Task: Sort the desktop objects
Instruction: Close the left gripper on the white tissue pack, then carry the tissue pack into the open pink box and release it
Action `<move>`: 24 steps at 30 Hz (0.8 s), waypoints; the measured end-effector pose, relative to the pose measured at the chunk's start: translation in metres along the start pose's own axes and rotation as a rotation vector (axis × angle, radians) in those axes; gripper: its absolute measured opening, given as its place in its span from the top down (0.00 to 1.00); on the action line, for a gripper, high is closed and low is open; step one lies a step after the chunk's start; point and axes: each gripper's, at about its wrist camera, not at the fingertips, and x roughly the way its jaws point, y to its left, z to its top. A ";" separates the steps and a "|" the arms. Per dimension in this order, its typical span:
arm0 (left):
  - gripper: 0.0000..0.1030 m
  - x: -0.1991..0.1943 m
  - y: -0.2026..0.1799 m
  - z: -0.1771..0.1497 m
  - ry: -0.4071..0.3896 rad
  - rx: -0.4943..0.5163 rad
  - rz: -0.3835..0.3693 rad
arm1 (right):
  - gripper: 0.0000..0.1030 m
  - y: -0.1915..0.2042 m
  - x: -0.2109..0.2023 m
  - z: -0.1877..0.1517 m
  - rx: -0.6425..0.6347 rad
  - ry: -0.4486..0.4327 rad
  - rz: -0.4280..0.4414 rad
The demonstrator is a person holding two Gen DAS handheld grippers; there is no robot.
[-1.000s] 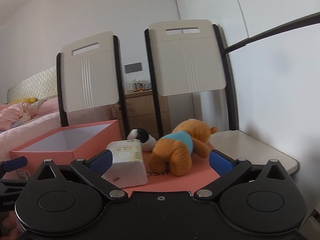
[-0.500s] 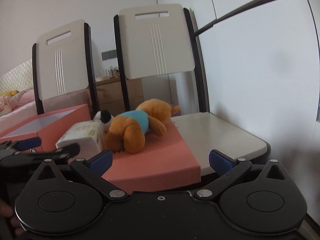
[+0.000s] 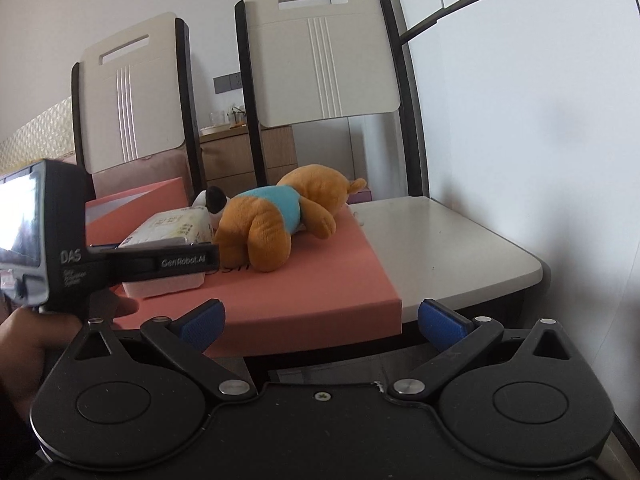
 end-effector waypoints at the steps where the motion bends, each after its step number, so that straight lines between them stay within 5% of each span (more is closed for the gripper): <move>1: 0.00 0.002 0.000 0.000 0.009 -0.002 0.007 | 0.00 0.000 0.000 -0.001 -0.004 0.005 0.002; 11: 0.10 0.005 0.004 -0.001 0.020 -0.039 0.041 | 0.00 0.001 0.003 -0.005 -0.023 0.028 -0.008; 24: 0.14 -0.039 0.019 0.027 -0.138 -0.023 -0.058 | 0.00 0.024 0.002 0.000 -0.054 0.022 -0.004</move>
